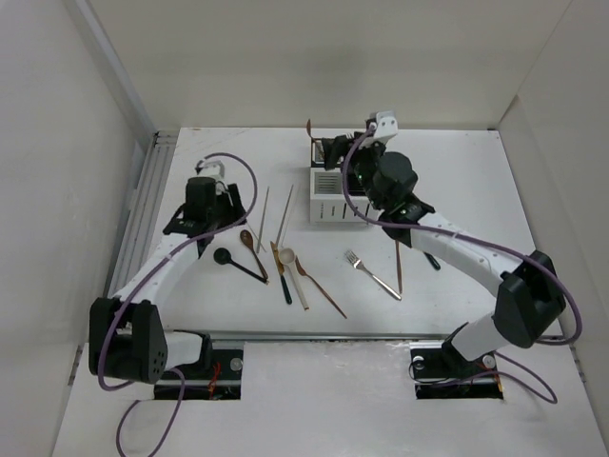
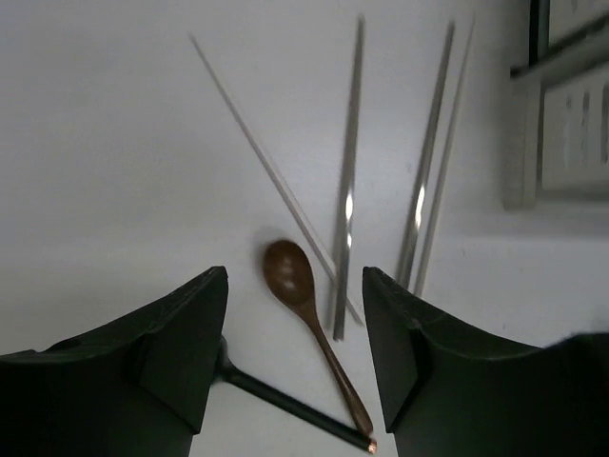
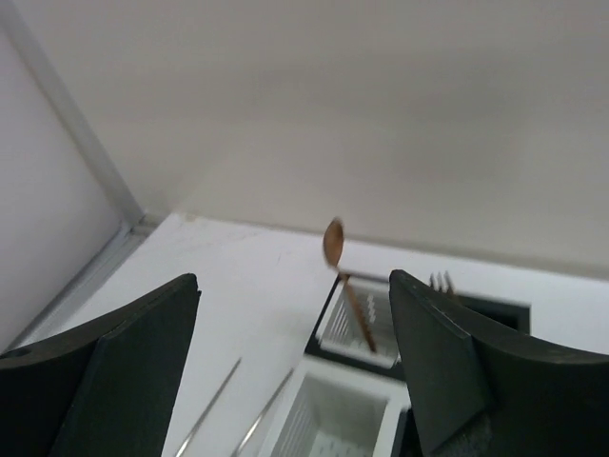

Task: Sort the eating utensils into containers

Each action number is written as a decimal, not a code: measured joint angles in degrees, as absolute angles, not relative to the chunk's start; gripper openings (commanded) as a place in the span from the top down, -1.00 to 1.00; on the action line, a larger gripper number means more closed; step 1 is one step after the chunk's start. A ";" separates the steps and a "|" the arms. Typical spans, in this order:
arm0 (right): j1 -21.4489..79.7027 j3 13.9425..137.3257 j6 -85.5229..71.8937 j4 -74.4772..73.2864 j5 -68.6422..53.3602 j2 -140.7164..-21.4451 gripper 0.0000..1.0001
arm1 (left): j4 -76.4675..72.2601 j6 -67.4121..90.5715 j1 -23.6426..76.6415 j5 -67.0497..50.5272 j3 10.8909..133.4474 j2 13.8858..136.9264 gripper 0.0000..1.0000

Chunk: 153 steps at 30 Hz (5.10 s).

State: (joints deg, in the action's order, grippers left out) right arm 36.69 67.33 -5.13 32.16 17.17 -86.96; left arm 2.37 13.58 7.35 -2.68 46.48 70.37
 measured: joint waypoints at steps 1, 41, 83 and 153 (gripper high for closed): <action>37.80 66.04 -5.54 30.20 17.96 -85.80 -0.72 | 4.29 13.41 9.02 -3.18 46.54 71.46 -0.11; 42.46 49.76 -4.03 15.38 40.86 -68.38 -0.72 | 18.72 18.57 19.75 -1.15 49.50 90.28 1.00; 20.58 55.86 3.92 33.95 12.69 -78.89 -0.72 | -34.79 -4.51 26.83 -12.67 91.94 118.85 1.00; 35.35 43.33 9.26 24.38 10.26 -62.22 -1.00 | 31.07 -51.62 10.41 -14.37 56.84 95.53 -0.50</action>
State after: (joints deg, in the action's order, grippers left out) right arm 35.35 43.33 9.26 24.38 10.26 -62.22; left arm 31.07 -51.62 10.41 -14.37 56.84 95.53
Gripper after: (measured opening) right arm 0.998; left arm 0.781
